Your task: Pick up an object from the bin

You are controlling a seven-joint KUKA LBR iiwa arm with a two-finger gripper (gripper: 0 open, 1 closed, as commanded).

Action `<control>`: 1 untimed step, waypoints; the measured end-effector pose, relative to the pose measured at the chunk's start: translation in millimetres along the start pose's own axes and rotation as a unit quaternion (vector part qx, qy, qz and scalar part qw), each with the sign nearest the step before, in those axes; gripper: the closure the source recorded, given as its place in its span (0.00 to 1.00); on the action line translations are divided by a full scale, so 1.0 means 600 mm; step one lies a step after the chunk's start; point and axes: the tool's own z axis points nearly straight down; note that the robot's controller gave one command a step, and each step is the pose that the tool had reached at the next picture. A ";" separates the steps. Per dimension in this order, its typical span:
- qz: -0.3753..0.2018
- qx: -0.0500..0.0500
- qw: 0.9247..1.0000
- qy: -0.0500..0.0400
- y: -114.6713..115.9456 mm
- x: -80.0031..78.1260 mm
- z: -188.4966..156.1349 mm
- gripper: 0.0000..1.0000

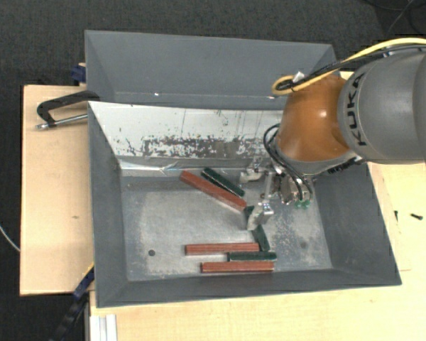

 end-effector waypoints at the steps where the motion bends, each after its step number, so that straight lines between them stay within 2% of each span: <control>1: -0.006 0.001 1.000 0.003 -0.003 0.003 0.012 0.00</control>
Offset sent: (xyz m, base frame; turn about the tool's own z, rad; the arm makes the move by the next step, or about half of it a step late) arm 0.0194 0.0071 0.0010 0.0980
